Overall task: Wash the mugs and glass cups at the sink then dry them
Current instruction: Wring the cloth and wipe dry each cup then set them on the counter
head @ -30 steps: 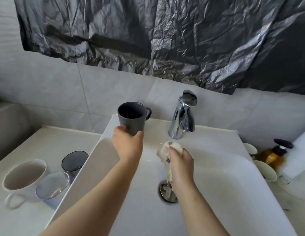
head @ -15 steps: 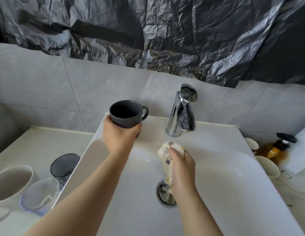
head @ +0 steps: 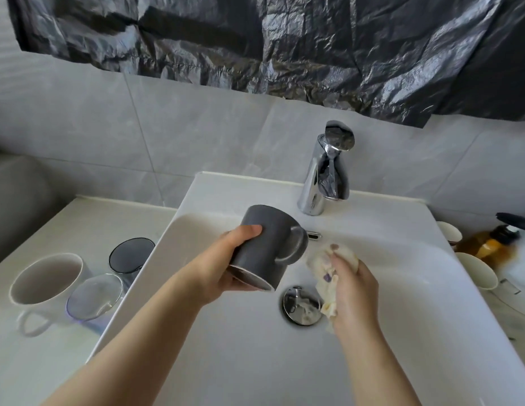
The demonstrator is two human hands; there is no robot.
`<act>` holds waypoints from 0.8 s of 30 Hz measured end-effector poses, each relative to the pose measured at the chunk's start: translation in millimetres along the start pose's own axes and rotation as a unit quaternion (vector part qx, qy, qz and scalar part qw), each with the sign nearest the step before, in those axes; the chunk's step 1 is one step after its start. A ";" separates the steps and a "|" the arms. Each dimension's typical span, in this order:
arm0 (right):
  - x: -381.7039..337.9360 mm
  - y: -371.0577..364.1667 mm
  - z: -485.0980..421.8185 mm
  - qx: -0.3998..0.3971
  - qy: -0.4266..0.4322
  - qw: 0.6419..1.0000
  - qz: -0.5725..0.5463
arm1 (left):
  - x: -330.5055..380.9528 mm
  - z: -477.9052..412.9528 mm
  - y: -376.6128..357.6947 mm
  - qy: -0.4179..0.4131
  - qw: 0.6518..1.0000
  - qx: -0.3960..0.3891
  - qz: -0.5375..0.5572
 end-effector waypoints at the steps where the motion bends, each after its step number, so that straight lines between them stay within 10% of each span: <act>1: 0.1 0.7 -0.7 -0.003 -0.005 1.000 -0.002 | -4.5 0.0 2.1 0.040 0.999 0.011 0.019; 9: 11.4 -2.5 -1.4 -0.031 -0.071 0.996 -0.045 | -37.4 15.8 4.6 0.211 0.951 0.043 0.224; 24: 17.5 -19.1 4.1 -0.079 -0.107 0.986 -0.097 | -37.4 8.3 4.5 0.121 0.980 0.031 0.155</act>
Point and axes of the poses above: each hand's wrist, its own z-axis away from the middle knuckle, its own y-axis out of the back of the hand, x = y × z, the point moved 10 cm from there along -z, towards the middle knuckle, and after that the axes turned 14 degrees about z, right-handed, at the moved point
